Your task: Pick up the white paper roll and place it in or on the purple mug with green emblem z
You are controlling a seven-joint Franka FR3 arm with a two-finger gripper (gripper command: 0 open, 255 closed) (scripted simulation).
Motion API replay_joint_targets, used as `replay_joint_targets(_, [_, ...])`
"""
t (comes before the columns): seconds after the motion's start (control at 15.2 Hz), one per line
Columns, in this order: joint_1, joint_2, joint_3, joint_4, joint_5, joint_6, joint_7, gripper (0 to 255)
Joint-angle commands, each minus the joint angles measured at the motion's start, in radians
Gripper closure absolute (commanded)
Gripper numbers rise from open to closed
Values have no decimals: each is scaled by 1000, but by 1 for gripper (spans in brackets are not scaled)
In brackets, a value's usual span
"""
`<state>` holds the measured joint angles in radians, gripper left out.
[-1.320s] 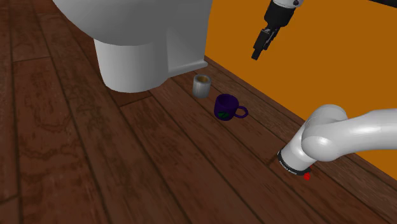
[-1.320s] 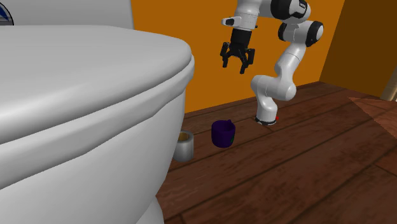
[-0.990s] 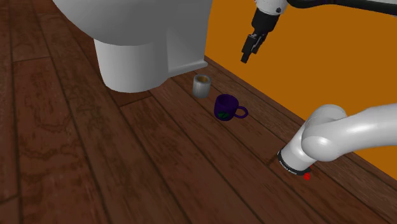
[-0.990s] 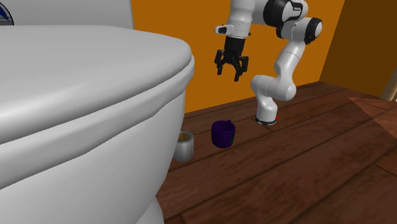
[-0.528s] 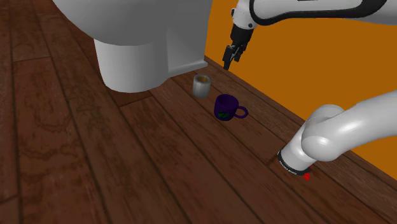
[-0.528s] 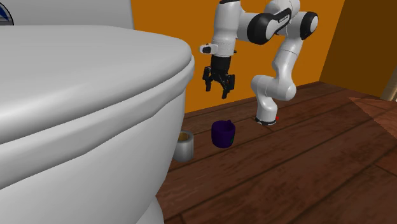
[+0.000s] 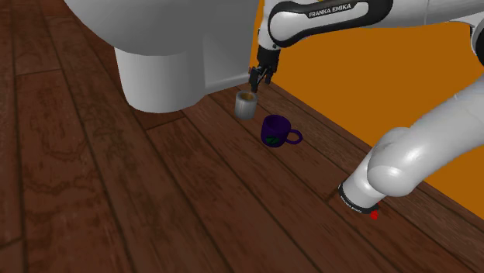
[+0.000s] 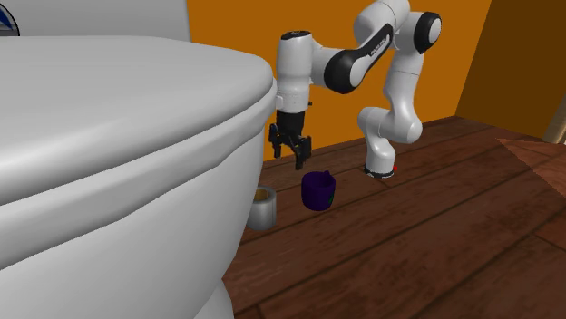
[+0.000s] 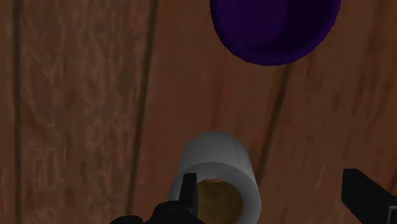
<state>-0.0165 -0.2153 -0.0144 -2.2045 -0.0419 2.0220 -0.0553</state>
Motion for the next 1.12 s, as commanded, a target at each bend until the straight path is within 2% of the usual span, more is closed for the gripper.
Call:
replay_joint_targets(0.0, [2, 82, 0, 40, 9, 35, 3, 0])
replay_joint_targets(0.46, [1, 334, -3, 189, 39, 112, -2, 0])
replay_joint_targets(1.06, [0, 381, -3, 142, 40, 206, -3, 0])
